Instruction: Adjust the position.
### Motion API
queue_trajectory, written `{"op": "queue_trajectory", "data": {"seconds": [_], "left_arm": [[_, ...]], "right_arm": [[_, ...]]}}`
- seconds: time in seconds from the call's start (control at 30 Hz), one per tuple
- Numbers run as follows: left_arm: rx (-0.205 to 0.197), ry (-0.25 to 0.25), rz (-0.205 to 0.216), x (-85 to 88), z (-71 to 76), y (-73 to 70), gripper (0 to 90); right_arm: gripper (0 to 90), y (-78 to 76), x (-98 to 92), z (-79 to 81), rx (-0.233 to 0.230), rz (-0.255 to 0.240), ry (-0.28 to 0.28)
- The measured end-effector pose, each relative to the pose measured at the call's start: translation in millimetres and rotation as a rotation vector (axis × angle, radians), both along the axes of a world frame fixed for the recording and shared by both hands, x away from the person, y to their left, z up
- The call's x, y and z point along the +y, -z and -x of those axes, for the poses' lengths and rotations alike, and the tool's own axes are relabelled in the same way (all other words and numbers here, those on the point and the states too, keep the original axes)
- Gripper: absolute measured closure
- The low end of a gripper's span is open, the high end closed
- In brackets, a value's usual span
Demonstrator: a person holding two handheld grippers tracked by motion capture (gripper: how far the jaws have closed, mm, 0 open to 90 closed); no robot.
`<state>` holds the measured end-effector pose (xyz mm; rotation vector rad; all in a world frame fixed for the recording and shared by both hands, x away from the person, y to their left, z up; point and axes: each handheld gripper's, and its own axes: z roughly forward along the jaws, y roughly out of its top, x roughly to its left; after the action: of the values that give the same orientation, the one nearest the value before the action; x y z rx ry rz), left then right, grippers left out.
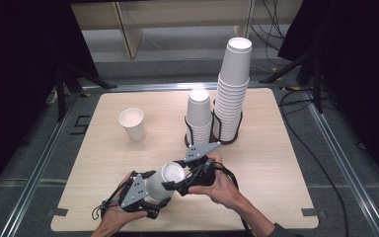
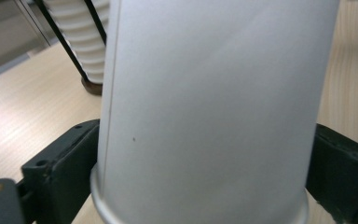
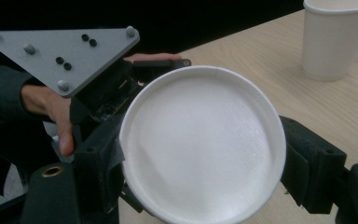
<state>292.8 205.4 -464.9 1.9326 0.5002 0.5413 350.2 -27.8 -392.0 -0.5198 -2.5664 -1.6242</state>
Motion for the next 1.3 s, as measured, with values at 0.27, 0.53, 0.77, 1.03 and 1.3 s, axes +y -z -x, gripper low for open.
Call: {"op": "queue_trajectory", "data": {"seconds": [0.27, 0.53, 0.77, 1.03, 1.3], "left_arm": [[-0.048, -0.010, 0.124, 2.1, 0.9, -2.9, 3.8], [-0.063, -0.005, 0.138, 4.5, 1.8, -6.0, 4.9], [-0.073, -0.006, 0.142, 4.6, 2.6, -6.1, 4.4], [-0.069, -0.006, 0.146, 4.5, 2.0, -5.5, 4.0], [-0.070, -0.009, 0.149, 3.9, 2.0, -5.3, 3.6]], "right_arm": [[25.5, -3.3, -3.3, -0.5, 0.089, -0.136, 0.004], [25.5, -2.8, -8.4, -4.4, 0.130, -0.178, 0.010], [25.6, -2.1, -9.9, -5.9, 0.146, -0.192, 0.006], [25.7, 0.3, -10.1, -8.2, 0.173, -0.205, 0.007], [25.8, -0.5, -11.6, -8.1, 0.183, -0.190, 0.014]]}}
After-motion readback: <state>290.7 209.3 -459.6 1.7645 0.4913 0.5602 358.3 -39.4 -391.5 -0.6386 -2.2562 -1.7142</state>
